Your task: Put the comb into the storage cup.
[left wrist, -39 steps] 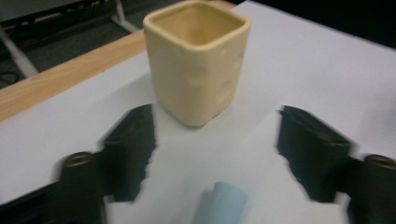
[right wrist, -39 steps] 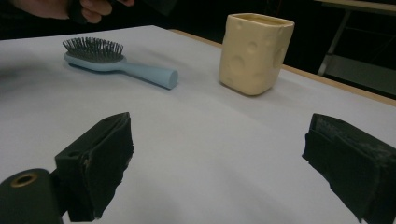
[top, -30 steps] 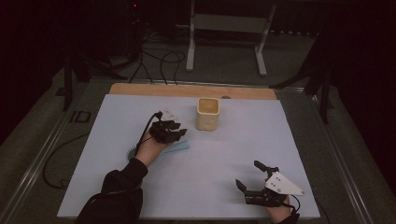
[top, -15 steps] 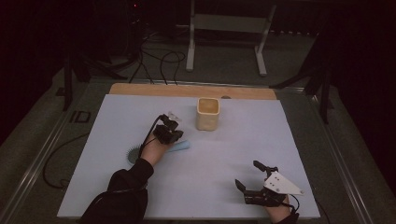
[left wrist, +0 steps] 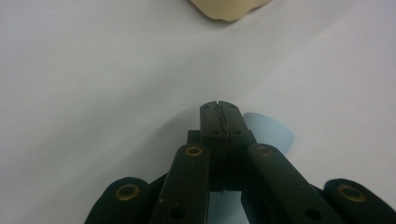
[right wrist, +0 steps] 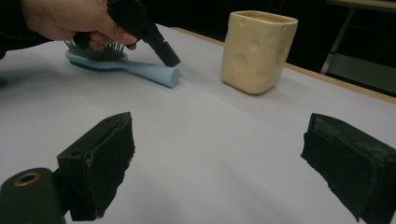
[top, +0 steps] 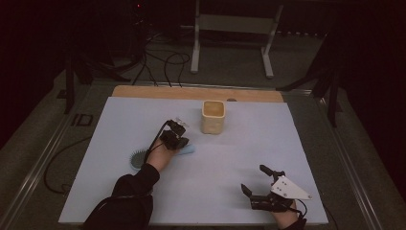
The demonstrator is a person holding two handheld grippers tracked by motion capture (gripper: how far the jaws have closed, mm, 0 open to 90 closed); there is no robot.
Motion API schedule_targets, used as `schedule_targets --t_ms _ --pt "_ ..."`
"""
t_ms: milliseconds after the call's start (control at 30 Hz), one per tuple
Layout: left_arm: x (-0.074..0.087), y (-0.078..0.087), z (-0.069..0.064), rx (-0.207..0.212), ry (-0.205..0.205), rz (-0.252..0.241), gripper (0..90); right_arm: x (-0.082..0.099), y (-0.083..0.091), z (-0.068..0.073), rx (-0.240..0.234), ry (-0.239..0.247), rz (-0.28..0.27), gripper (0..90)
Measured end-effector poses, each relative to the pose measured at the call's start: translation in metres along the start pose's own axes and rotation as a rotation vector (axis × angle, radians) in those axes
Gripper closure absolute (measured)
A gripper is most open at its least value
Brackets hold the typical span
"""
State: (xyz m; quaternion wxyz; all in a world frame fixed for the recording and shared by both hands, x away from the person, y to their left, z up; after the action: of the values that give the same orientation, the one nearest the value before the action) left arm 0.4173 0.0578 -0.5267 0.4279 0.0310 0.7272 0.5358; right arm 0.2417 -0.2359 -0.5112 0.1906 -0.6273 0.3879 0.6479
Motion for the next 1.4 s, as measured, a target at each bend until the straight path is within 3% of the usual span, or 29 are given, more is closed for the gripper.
schedule_targets --t_ms 367,867,933,1400 --pt "0.0 0.002 -0.004 0.017 0.006 0.019 90.0 0.001 -0.001 0.0 -0.006 -0.007 0.006 8.8" --pt "0.011 0.008 -0.026 0.089 -0.041 0.045 90.0 0.0 -0.001 0.001 -0.014 0.001 0.005 8.8" --pt "0.017 0.011 -0.033 0.106 -0.053 0.049 90.0 0.0 -0.001 0.001 -0.016 0.001 0.008 8.8" --pt "0.043 0.027 -0.05 0.147 -0.101 0.092 90.0 0.0 -0.001 0.001 -0.015 -0.002 0.006 8.8"
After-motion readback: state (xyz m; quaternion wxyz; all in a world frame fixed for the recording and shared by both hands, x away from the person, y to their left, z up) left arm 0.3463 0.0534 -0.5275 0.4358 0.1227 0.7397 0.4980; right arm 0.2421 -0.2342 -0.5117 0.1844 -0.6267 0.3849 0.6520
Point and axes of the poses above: each handheld gripper's, and its own axes: y roughly backward along the jaws, x roughly out of its underside, z roughly to its left, the point moved 4 cm from there along -y, roughly forward along the jaws, and after that the axes turned 1 degree about -z, right-handed, at the moved point
